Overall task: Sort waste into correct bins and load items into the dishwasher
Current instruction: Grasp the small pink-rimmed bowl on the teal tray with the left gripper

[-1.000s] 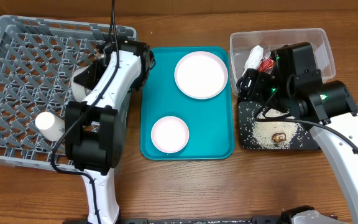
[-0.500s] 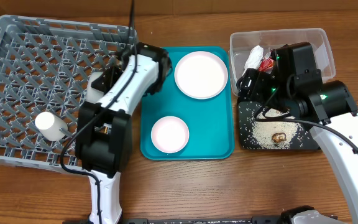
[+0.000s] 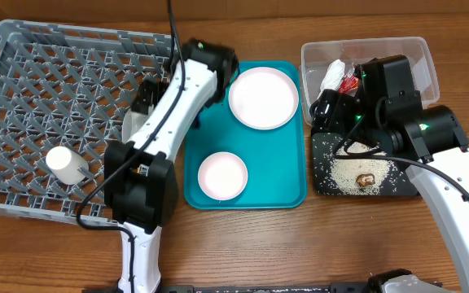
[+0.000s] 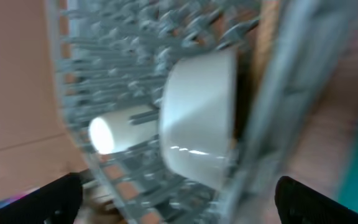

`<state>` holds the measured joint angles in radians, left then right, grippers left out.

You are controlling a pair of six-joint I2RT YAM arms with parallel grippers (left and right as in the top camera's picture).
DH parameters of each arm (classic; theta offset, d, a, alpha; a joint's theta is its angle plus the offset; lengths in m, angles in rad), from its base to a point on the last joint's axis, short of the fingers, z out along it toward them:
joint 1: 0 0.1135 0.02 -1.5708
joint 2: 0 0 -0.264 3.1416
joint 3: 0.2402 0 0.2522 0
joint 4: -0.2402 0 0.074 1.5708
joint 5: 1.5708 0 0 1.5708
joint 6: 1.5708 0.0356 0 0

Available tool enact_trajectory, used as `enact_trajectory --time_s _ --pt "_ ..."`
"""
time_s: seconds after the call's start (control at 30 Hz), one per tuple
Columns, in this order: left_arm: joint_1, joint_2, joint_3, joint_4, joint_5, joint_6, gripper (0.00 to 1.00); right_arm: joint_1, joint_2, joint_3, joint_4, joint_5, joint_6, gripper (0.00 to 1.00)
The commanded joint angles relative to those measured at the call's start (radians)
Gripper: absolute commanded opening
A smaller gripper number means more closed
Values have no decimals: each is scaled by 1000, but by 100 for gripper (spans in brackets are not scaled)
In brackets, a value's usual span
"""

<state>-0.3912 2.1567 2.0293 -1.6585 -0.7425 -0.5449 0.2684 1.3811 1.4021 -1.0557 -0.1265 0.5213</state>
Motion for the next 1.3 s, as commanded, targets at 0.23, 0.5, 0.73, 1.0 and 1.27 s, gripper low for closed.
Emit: enact_trajectory --time_s 0.23,0.5,0.73,1.0,1.27 --pt "-2 -47 158 100 823 365 63 -2 -10 19 5 2 3 86" --pt "-3 -48 116 57 867 316 47 -2 -10 19 -3 2 3 86" --pt "-17 -69 115 18 862 320 37 -2 -10 19 -14 2 3 86" --pt "-33 -291 68 -32 764 303 43 -2 -10 19 -24 2 3 86" --pt "-68 -571 -377 163 636 201 70 -2 -10 19 -19 2 3 86"
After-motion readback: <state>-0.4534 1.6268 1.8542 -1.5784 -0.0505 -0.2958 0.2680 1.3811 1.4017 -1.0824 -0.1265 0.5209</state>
